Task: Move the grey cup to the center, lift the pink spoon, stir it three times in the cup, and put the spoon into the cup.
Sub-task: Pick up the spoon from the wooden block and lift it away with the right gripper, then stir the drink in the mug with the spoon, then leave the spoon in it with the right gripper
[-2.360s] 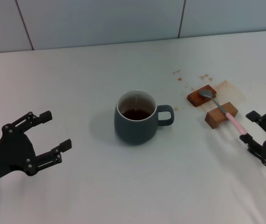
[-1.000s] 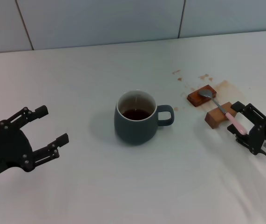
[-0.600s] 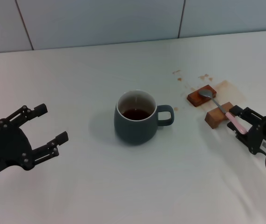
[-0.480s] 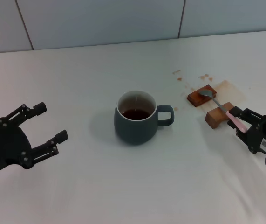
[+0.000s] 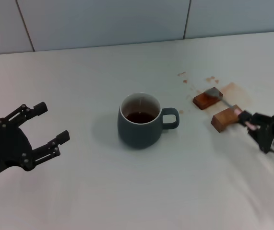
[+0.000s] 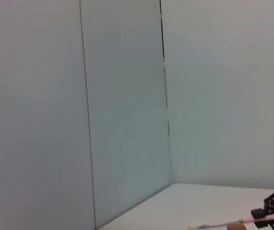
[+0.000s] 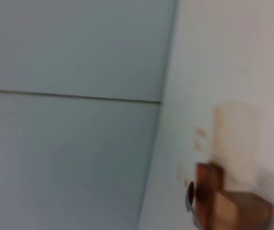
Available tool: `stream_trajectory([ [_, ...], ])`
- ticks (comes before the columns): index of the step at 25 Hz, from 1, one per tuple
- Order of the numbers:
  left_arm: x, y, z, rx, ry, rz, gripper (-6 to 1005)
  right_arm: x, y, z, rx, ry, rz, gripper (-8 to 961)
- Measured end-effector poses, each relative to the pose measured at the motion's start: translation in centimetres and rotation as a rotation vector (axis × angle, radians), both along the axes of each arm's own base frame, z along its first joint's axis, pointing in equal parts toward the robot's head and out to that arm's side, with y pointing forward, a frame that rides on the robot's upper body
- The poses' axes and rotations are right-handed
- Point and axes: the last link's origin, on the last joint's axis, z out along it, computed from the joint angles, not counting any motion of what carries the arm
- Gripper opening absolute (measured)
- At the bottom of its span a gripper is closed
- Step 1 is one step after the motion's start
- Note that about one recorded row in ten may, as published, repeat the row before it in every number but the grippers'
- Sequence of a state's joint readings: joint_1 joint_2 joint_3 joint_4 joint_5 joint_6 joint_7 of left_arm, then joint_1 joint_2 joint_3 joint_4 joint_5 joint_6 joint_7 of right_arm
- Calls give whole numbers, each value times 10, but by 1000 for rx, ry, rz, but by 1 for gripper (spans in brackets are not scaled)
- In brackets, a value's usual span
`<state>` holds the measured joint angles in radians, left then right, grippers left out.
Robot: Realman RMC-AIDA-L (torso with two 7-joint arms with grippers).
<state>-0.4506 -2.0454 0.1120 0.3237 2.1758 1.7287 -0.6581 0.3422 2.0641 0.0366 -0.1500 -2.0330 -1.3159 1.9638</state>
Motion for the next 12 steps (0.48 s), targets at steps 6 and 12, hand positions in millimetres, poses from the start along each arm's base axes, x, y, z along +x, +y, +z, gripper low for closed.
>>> stream_trajectory([
  [6, 3, 0, -2, -3, -7, -5, 832, -26, 26, 29, 316, -358, 285, 124],
  [12, 6, -3, -12, -52, 6, -25, 832, -64, 33, 99, 748, -716, 649, 123],
])
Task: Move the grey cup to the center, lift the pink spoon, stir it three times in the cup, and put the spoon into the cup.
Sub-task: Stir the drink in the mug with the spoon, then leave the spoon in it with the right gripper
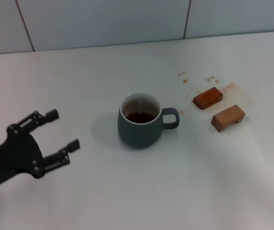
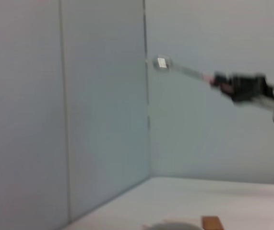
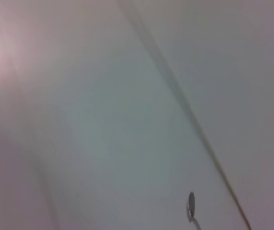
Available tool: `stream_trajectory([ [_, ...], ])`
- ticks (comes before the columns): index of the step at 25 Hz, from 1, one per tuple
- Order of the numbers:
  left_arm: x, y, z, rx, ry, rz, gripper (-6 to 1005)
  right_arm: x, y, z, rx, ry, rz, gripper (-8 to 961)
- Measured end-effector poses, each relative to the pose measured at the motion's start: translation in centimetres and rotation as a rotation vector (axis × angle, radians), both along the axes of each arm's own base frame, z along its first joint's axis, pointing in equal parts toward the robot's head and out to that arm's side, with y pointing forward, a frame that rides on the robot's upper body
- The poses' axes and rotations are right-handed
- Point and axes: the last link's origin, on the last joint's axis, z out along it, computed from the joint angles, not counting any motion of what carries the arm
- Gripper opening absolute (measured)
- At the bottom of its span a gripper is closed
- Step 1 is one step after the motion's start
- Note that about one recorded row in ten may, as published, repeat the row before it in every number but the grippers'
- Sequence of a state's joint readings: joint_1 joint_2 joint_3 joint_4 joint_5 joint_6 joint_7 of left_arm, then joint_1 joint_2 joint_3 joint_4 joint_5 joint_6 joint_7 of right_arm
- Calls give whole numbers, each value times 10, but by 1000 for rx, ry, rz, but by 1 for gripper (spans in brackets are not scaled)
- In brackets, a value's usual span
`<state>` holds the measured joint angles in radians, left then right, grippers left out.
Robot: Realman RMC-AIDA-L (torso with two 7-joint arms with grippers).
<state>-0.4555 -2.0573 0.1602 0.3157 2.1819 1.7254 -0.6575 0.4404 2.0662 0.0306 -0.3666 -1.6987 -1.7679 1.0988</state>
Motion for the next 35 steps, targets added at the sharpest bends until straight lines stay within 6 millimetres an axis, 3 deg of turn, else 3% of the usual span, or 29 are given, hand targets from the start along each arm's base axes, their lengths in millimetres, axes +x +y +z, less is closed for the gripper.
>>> stream_trajectory([
  [3, 0, -1, -2, -14, 7, -3, 832, -20, 9, 35, -9, -161, 122, 123],
  [7, 0, -4, -8, -79, 35, -8, 832, -63, 23, 71, -241, -323, 200, 122],
  [10, -2, -5, -10, -92, 44, 1, 832, -105, 28, 88, -417, -449, 198, 122],
  [13, -3, -5, -10, -93, 46, 3, 832, -145, 30, 93, -551, -605, 162, 122],
  [17, -5, -7, -10, -94, 48, 12, 832, -192, 42, 82, -712, -831, 31, 122],
  [20, -5, -8, -11, -96, 43, 14, 832, -213, 56, 64, -853, -948, -61, 122],
  [27, -5, -9, -12, -98, 39, 16, 832, -232, 94, 16, -1042, -1084, -180, 122],
  [35, -5, -9, -12, -94, 36, 19, 832, -240, 114, -32, -1106, -1164, -182, 122],
])
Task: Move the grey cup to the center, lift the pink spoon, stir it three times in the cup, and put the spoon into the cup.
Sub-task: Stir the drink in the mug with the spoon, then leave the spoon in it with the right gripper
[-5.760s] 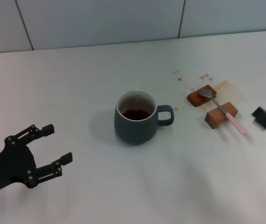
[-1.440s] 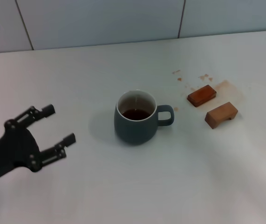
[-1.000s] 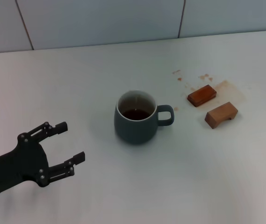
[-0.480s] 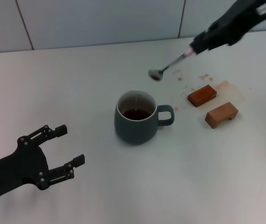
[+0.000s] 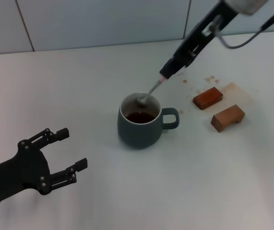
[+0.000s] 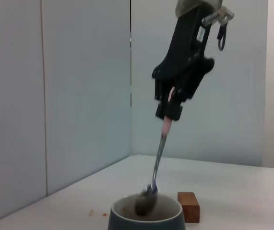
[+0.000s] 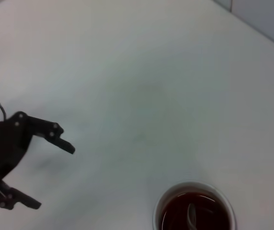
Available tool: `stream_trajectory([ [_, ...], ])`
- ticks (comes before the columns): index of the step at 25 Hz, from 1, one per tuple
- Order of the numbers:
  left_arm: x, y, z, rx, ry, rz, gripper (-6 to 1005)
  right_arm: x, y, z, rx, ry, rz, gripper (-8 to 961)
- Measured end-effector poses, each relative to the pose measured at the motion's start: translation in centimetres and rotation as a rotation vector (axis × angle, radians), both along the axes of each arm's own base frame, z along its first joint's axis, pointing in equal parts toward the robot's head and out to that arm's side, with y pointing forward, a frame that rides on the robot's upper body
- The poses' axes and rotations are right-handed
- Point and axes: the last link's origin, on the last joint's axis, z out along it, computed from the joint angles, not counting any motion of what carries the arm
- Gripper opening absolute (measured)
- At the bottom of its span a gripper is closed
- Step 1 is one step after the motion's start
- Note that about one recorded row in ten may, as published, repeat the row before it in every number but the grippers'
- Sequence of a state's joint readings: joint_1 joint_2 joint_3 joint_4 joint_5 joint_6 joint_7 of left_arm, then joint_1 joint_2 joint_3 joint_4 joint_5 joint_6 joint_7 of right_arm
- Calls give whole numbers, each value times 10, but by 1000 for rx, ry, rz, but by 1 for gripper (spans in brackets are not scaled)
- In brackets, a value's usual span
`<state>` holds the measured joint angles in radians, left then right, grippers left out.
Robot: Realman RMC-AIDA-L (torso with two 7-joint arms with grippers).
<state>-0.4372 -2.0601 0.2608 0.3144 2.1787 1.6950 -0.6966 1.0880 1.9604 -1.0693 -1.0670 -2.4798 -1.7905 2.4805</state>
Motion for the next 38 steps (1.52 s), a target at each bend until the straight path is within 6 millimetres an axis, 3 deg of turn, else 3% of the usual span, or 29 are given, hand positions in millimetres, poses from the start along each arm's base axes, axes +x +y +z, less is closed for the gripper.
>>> stream_trajectory([
  [7, 0, 0, 0, -3, 3, 0, 832, -1, 8, -44, -55, -109, 25, 121],
  [13, -1, 0, -1, -5, 4, 2, 832, -5, 6, -60, -79, -159, 51, 121],
  [22, -1, -2, -1, -6, 3, 6, 832, -5, 14, -57, -13, -225, 45, 121],
  [29, -2, -3, -1, -8, 1, 8, 832, -13, 4, -57, -75, -220, 52, 121],
  [38, -2, -5, -1, -8, -5, 10, 832, -12, 14, -54, -2, -238, 58, 122],
])
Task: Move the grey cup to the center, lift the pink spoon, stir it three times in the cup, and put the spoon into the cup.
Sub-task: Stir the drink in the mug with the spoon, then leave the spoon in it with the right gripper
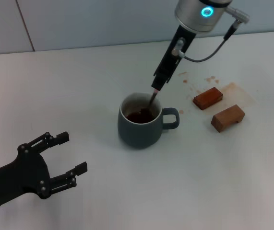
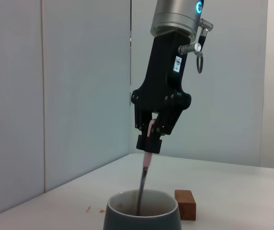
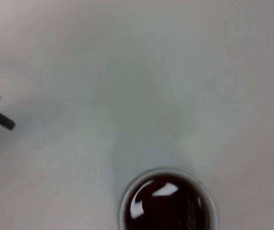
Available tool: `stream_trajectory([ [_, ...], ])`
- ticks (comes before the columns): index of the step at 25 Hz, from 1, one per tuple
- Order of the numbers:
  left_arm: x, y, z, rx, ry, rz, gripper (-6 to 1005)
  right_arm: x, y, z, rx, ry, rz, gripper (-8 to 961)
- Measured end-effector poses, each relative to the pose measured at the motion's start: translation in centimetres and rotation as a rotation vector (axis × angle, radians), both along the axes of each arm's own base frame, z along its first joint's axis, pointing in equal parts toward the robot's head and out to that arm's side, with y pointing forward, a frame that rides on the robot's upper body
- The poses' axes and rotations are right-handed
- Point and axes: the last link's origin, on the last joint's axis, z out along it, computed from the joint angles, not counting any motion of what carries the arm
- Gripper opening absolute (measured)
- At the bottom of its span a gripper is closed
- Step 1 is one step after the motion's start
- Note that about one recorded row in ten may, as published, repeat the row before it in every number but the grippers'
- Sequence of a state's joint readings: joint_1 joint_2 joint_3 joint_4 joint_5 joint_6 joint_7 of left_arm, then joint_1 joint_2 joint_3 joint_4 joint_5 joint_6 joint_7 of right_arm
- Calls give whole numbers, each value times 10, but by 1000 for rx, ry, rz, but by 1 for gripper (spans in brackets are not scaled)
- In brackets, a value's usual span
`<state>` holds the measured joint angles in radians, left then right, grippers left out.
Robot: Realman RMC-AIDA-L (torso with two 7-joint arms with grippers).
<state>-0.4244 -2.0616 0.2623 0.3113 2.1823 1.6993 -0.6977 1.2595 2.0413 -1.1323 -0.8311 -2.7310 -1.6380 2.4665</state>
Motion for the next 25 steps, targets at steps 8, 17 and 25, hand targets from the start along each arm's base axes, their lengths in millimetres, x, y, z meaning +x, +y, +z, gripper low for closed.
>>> stream_trajectory([
  [8, 1, 0, 0, 2, 0, -4, 832, -9, -9, -11, -60, 8, 31, 121],
  [17, 2, 2, -1, 0, -1, -8, 832, -9, -9, -9, -76, -39, 31, 122],
  [25, 2, 3, 0, 5, -1, -7, 832, -12, -6, -16, -65, -22, 65, 121],
])
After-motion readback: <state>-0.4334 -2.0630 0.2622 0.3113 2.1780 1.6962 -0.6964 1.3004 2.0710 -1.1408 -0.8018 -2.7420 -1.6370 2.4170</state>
